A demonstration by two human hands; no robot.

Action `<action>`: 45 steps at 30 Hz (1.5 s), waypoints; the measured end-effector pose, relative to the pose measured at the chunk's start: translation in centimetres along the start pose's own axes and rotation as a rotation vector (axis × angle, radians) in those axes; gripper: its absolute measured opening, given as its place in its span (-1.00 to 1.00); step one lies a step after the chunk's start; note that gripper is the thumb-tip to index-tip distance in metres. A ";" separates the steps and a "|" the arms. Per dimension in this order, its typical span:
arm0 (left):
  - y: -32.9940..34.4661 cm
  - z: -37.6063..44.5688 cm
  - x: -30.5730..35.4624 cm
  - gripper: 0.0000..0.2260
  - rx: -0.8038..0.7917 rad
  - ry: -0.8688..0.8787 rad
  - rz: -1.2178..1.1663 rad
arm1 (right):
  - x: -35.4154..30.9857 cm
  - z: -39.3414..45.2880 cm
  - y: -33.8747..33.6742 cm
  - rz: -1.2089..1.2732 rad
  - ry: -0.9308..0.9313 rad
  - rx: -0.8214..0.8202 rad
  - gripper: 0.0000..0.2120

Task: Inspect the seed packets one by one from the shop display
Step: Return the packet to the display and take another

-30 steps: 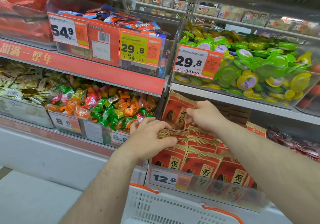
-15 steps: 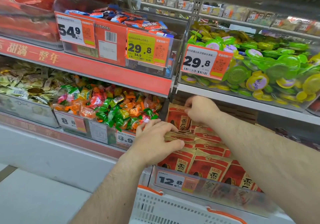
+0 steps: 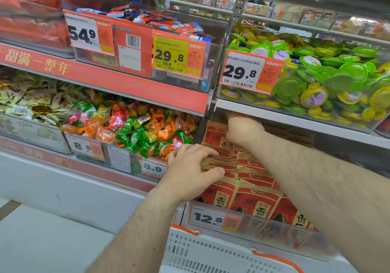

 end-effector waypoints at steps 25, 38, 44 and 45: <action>0.1 0.0 0.0 -0.48 -0.004 -0.023 -0.018 | -0.4 -0.9 1.5 0.476 -0.042 -0.357 -0.40; 0.1 -0.2 -0.1 -0.47 -0.002 -0.040 -0.021 | 1.1 -1.8 -0.4 0.274 -0.031 -0.115 -0.63; 0.2 -0.2 -0.2 -0.47 -0.002 -0.040 -0.031 | 1.0 -4.2 -1.1 0.218 -0.170 0.025 -0.81; 0.2 -0.2 -0.2 -0.46 0.002 -0.038 -0.032 | 1.0 -4.7 -1.3 0.202 -0.184 0.061 -0.79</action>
Point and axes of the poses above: each hand's wrist, its own z-axis towards the middle knuckle, its own y-axis out of the palm, x = y × z, the point moved 7 cm from there along z, towards the middle knuckle, and after that the axes turned 8 degrees about -z, right-handed, at the moved point
